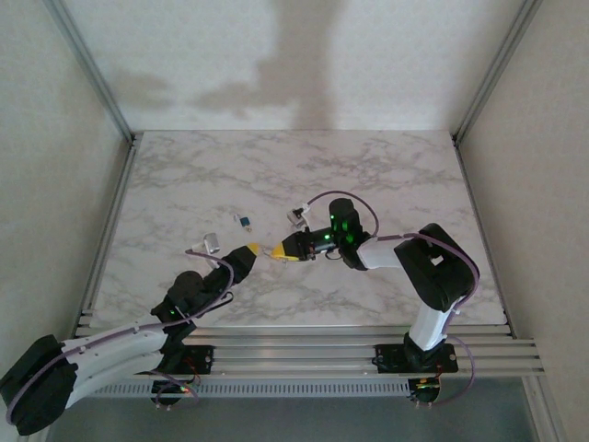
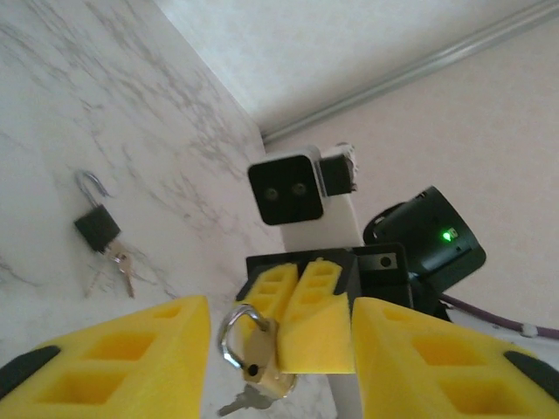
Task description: Lock with the key
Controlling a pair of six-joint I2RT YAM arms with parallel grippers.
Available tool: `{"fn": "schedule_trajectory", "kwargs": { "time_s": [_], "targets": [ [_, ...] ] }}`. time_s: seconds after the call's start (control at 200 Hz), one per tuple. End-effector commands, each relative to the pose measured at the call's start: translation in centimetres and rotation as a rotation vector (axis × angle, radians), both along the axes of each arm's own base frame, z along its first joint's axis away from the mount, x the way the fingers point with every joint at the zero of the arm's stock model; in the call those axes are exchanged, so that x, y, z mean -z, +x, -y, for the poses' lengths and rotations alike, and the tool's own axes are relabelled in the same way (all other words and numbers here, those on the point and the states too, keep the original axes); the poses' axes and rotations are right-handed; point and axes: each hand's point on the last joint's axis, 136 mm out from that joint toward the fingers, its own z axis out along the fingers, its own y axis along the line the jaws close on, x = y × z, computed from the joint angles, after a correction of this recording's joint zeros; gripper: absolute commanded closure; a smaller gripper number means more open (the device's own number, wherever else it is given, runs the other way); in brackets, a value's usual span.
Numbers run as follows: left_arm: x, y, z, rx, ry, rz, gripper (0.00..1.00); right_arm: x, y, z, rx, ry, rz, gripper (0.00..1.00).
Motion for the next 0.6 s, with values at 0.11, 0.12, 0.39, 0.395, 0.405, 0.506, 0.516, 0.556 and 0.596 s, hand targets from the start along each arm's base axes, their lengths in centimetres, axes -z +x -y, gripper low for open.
{"fn": "schedule_trajectory", "kwargs": {
  "time_s": [0.11,0.12,0.39,0.395,0.405,0.506,0.516,0.556,0.596],
  "targets": [
    [-2.7,-0.6,1.5,0.089,-0.044,0.068,0.50,-1.3,-1.1,-0.3,-0.059,0.037,0.051,1.00],
    [-2.7,-0.6,1.6,0.092,-0.042,0.068,0.49,-1.4,-1.1,-0.3,-0.059,0.038,0.052,1.00],
    [-1.5,-0.3,2.1,0.106,0.026,0.047,0.47,-1.8,-1.9,-0.4,-0.083,0.049,0.069,1.00],
    [-1.4,-0.3,2.1,0.104,0.026,0.046,0.47,-1.8,-1.8,-0.4,-0.082,0.049,0.070,1.00],
    [-1.4,-0.3,2.1,0.102,0.029,0.045,0.47,-1.8,-1.9,-0.4,-0.081,0.048,0.071,1.00],
    [-1.3,-0.2,2.0,0.096,0.041,0.046,0.47,-1.9,-2.1,-0.4,-0.089,0.050,0.079,1.00],
    [-1.3,-0.2,2.0,0.096,0.041,0.046,0.47,-1.9,-2.2,-0.4,-0.090,0.049,0.079,1.00],
    [-1.4,-0.2,2.1,0.100,0.045,0.049,0.47,-2.0,-2.3,-0.5,-0.095,0.050,0.082,1.00],
    [-1.3,-0.1,2.2,0.102,0.058,0.048,0.47,-2.0,-2.3,-0.5,-0.095,0.051,0.082,1.00]
  ]
}}
